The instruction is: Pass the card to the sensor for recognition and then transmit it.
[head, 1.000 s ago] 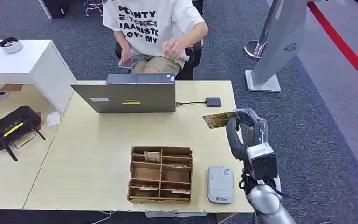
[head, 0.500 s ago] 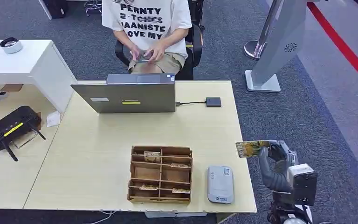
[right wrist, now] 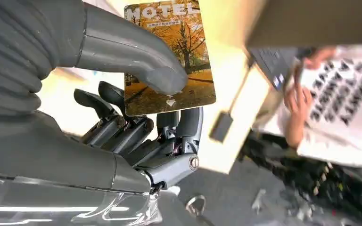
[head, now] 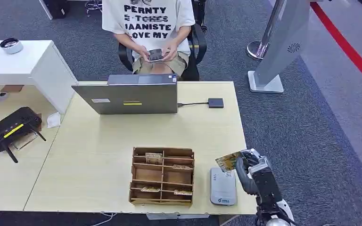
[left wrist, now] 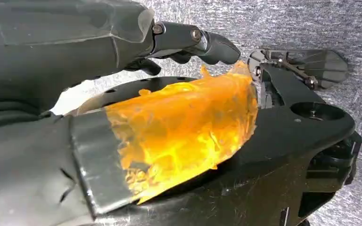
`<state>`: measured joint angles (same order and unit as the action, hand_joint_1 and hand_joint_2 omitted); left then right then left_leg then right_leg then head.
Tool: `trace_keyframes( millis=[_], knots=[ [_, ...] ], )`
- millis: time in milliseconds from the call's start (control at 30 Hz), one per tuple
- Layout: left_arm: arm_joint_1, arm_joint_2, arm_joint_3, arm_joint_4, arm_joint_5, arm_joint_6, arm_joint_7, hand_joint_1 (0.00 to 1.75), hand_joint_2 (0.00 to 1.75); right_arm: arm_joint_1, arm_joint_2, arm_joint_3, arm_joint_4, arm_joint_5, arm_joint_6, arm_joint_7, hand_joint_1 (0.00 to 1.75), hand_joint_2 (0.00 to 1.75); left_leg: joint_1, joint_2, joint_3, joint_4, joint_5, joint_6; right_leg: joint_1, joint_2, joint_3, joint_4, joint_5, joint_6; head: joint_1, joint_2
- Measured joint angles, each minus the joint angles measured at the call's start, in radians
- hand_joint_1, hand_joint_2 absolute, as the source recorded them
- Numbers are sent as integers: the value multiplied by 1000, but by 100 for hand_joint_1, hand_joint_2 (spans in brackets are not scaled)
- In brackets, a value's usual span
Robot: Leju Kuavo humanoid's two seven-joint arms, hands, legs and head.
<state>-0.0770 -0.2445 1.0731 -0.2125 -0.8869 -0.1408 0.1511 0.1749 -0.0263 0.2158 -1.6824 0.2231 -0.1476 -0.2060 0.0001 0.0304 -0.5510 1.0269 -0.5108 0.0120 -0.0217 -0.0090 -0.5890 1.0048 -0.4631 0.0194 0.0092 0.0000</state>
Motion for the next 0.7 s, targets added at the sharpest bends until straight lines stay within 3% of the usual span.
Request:
trace_keyframes(
  millis=[300,533,700],
  knots=[
    [0,1,0,0,6,12,-3,0,0,-46,-2,103,131,16,-10,17,175,175,0,0,0,0,0,0,0,0,0,0,0,0,0,0],
    [0,1,1,0,14,19,-6,0,0,-51,-18,97,155,24,-39,26,175,175,0,0,0,0,0,0,0,0,0,0,0,0,0,0],
    [0,0,2,0,21,24,-7,0,0,-49,-30,50,156,30,-58,25,175,175,0,0,1,0,0,0,0,0,0,0,0,0,0,0]
  ],
)
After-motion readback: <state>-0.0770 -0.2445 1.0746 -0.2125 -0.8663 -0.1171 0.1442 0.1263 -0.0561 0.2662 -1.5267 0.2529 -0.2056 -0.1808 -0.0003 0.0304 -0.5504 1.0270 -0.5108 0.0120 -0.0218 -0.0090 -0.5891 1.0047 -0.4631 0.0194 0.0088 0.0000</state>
